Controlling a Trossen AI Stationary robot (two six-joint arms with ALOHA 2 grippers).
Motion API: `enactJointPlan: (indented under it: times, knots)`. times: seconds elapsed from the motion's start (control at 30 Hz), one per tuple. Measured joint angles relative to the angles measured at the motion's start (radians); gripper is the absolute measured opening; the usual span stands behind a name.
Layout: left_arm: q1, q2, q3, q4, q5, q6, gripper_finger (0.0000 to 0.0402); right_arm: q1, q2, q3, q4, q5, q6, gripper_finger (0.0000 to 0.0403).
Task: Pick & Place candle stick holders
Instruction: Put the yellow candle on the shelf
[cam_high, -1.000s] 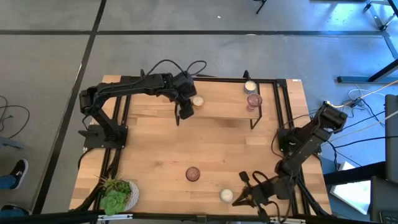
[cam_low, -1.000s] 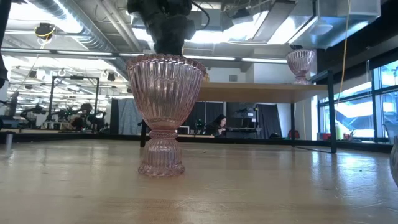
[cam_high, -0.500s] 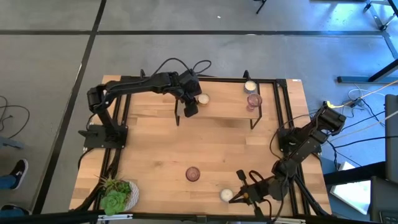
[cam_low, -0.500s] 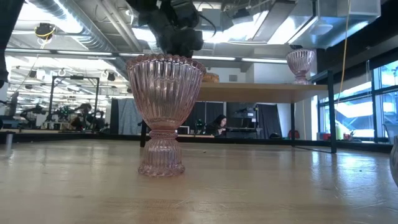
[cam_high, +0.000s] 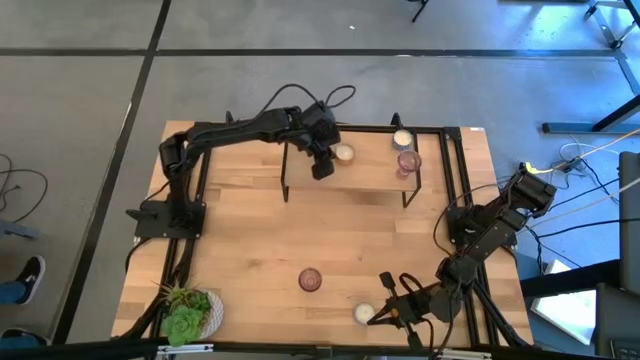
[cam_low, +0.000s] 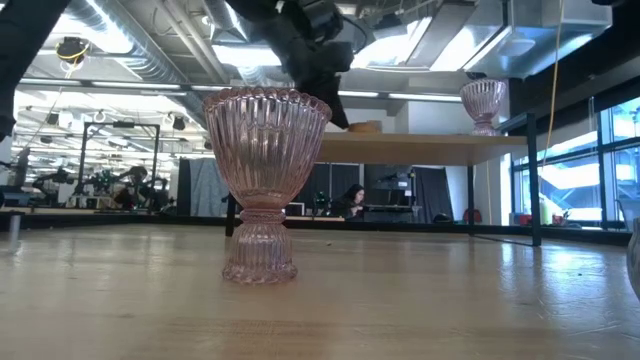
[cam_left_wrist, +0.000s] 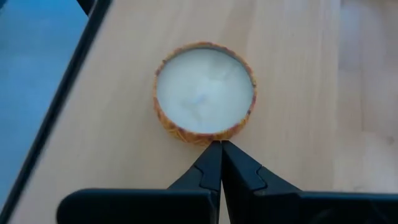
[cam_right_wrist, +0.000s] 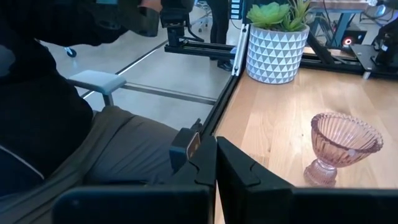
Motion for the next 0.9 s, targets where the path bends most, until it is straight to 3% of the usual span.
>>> enactJointPlan:
  times: [0.2, 0.43, 0.6, 0.9]
  knots:
    - [0.022, 0.060, 0.073, -0.005, 0.006, 0.009, 0.0002, 0.000, 0.000, 0.000, -0.014, 0.000, 0.012, 0.0005]
    - [0.001, 0.047, 0.080, -0.043, 0.021, 0.006, 0.0002, 0.000, 0.000, 0.000, -0.033, 0.000, 0.030, 0.0005]
    - [-0.031, 0.044, 0.080, 0.029, 0.152, 0.028, 0.0002, 0.000, 0.000, 0.000, -0.035, 0.000, 0.034, 0.0005]
    - [-0.028, 0.054, 0.080, 0.026, 0.116, 0.046, 0.0002, -0.001, 0.000, 0.000, -0.030, 0.000, 0.034, 0.0005]
